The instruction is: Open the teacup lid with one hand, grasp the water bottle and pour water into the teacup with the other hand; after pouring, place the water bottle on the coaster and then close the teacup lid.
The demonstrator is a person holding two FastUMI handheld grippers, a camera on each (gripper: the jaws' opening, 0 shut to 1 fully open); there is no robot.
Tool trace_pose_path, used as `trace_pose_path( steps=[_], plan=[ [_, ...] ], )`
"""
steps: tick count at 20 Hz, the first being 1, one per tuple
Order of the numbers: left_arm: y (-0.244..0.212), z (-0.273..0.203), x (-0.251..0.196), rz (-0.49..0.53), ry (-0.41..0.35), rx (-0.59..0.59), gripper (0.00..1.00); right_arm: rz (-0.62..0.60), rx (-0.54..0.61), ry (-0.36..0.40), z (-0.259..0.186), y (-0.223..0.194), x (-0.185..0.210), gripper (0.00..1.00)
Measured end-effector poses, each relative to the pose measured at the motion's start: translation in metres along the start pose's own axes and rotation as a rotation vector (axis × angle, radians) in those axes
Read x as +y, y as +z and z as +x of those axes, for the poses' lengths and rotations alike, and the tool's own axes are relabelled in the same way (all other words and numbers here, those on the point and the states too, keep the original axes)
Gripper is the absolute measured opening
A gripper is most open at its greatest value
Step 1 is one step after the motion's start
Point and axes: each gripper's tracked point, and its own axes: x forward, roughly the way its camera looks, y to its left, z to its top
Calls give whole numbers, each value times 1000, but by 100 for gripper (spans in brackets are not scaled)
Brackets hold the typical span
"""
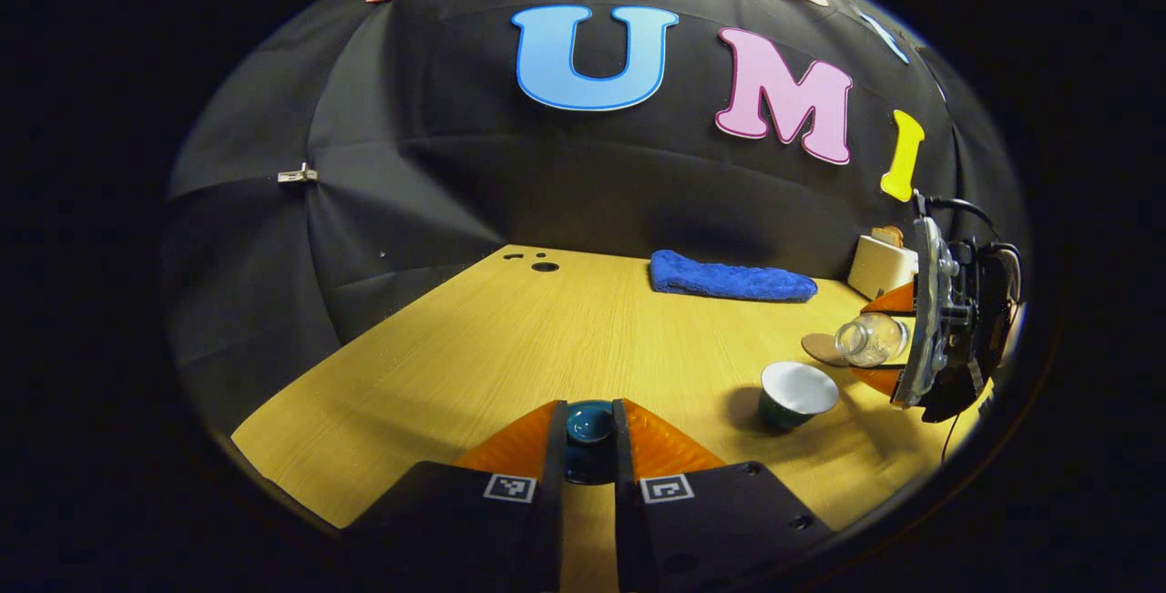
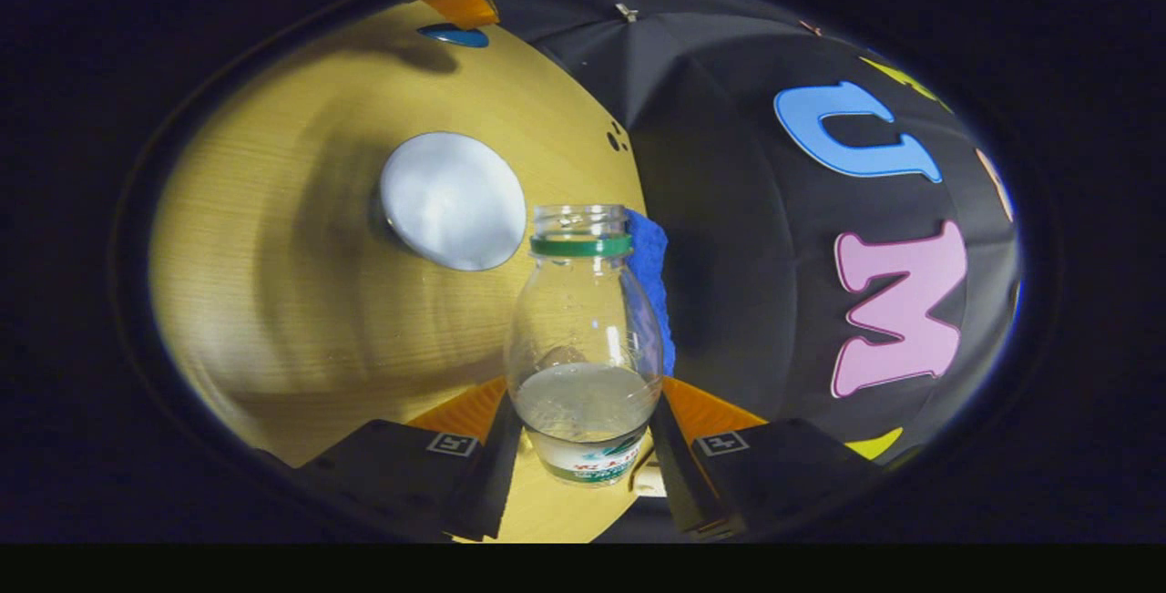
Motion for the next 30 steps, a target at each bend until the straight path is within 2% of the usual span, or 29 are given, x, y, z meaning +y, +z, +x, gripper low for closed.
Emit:
trace_pose_path(
  steps=[11, 14, 19, 22, 23, 24, 30],
  plan=[
    [-4, -1, 9, -25, 25, 6, 27, -174, 13, 43, 10, 0, -3, 71],
    [-6, 0, 14, -26, 38, 3, 27, -187, 40, 78, 11, -4, -3, 71],
    [-7, -1, 27, -36, 58, 5, 27, -254, 46, 90, 11, -2, -7, 71],
    [-11, -5, 35, -6, 72, 11, 24, -275, 52, 121, 10, -1, -7, 71],
    [-10, -6, 37, 3, 71, 14, 27, -278, 55, 128, 9, -1, -7, 75],
    [-10, -7, 37, 6, 69, 15, 27, -287, 57, 131, 8, 0, -8, 71],
    [-6, -14, 43, 12, 59, 21, 27, -346, 84, 142, 5, 1, -11, 71]
  ],
)
